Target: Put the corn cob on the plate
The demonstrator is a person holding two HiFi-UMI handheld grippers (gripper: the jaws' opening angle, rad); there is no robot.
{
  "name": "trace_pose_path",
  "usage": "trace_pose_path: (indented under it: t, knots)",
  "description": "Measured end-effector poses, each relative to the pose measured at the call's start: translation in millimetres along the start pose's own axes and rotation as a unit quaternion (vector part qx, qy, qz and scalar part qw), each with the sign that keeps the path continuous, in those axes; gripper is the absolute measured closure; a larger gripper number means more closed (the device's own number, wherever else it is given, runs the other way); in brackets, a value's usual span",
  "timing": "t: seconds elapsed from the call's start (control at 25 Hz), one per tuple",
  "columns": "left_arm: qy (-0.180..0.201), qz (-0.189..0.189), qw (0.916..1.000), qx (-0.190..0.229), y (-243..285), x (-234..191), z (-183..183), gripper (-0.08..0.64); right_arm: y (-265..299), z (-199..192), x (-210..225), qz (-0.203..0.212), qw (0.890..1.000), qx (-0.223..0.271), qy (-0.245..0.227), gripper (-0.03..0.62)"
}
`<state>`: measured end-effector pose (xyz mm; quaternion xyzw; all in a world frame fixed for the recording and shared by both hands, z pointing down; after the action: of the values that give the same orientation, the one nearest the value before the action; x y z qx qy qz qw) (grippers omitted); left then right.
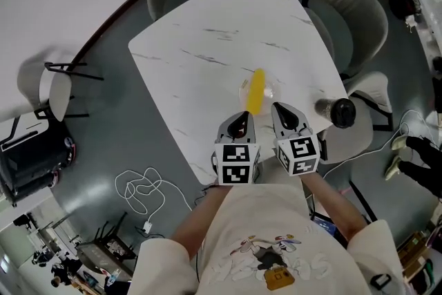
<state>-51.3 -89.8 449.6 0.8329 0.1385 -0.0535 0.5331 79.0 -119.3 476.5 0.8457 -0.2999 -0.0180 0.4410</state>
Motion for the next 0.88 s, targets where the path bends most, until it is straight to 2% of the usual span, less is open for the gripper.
trace_pose_path:
  t: [0.28,0.48,0.88]
  knots:
    - [0.012,-0.001,0.9997,0.021,-41.7,5.2,-3.4,0.554,-30.3,18.7,-14.7,0.030,0.999,0.017,-0.036,0.588]
    - [0.037,0.001,0.9984,0.042,-71.1,17.1,-1.9,0.553,-47.7,31.4,-22.7,0.040,0.997,0.031,-0.060,0.588]
    - [0.089,-0.043,0.9908,0.093,-109.6,45.5,1.5,0.554,-80.8,35.1,-37.0,0.074,0.994,0.031,-0.075,0.589]
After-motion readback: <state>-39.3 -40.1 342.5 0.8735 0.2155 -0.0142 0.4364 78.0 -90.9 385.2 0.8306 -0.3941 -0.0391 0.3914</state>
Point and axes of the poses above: the fingertips, and each gripper's own axes: y forward along the fingers, x to its right, z out of its top, the point moved 6 cm from there along -y, backward along the fingers, and after that the axes turned 15 degrees about -x, right-handed, at the moved point
